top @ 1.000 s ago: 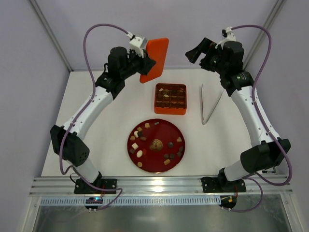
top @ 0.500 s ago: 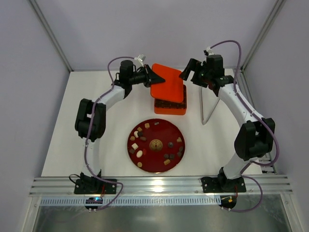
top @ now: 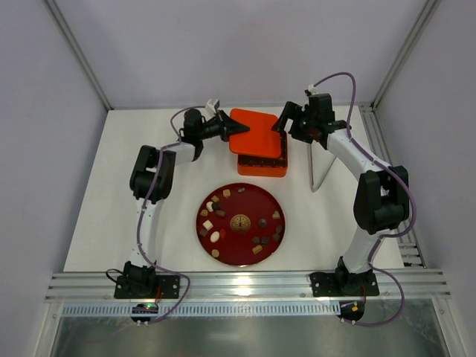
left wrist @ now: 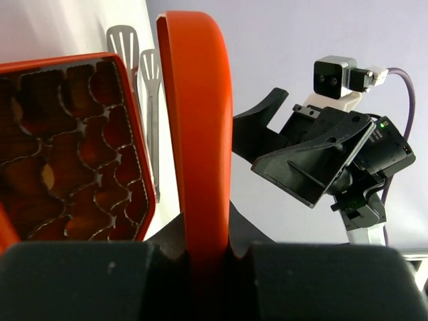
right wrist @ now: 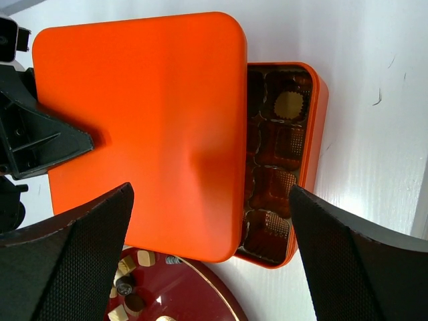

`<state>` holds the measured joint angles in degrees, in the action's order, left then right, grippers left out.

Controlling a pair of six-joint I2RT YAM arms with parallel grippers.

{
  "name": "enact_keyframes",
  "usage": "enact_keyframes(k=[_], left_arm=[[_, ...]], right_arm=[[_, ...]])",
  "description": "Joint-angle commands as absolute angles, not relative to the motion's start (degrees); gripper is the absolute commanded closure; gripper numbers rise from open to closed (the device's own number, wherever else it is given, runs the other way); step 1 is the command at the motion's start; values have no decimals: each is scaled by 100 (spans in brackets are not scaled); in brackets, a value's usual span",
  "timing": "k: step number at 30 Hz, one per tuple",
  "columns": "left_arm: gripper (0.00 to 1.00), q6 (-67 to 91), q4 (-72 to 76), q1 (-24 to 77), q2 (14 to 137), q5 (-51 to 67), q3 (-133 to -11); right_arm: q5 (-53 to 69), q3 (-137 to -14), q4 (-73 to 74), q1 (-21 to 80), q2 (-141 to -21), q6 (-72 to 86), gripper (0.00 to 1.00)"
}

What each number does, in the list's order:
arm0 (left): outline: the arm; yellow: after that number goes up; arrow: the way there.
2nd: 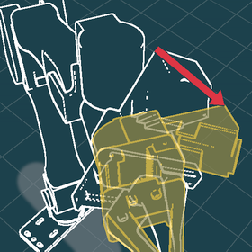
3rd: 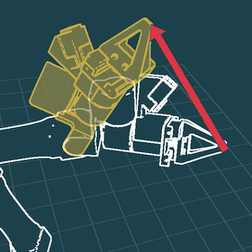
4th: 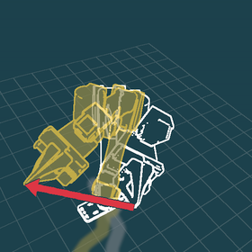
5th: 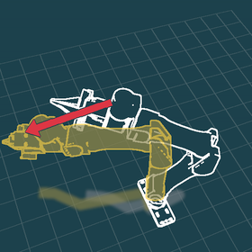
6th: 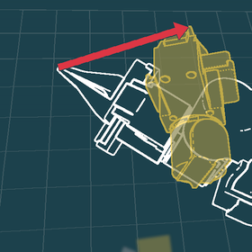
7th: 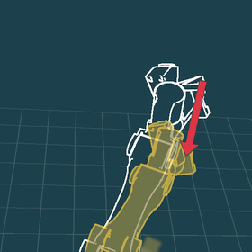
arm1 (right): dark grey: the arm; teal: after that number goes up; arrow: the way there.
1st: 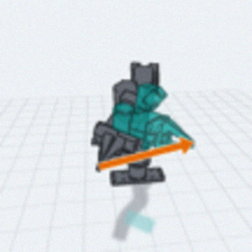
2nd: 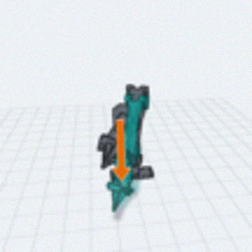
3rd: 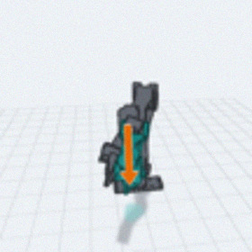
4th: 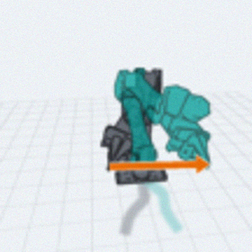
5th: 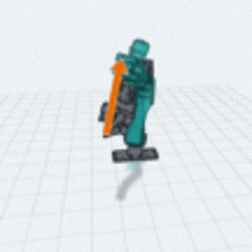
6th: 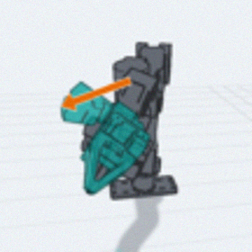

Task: Pack the chocolate

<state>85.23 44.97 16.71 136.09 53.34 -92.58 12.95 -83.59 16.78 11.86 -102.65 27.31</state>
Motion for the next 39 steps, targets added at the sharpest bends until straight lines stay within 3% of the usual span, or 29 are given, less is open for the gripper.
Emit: enact_keyframes(k=[1,19,22,30,39], left_arm=[[97,8789,5133,1626,13737,5581,-9597],[87,8895,5194,1600,14440,5853,-9809],[82,8912,5194,1573,14458,5871,-9800],[55,8842,5194,1494,14265,5897,-9607],[52,8719,5063,1406,14089,5985,-9387]], right_arm=[[1371,-8341,1310,1169,-10344,2768,4],[1441,-8077,949,1169,-10793,2874,5],[1468,-8086,940,1169,-10854,2900,5],[1503,-7989,853,1169,-10899,2936,6],[1503,-7980,817,1178,-10916,2953,6]])
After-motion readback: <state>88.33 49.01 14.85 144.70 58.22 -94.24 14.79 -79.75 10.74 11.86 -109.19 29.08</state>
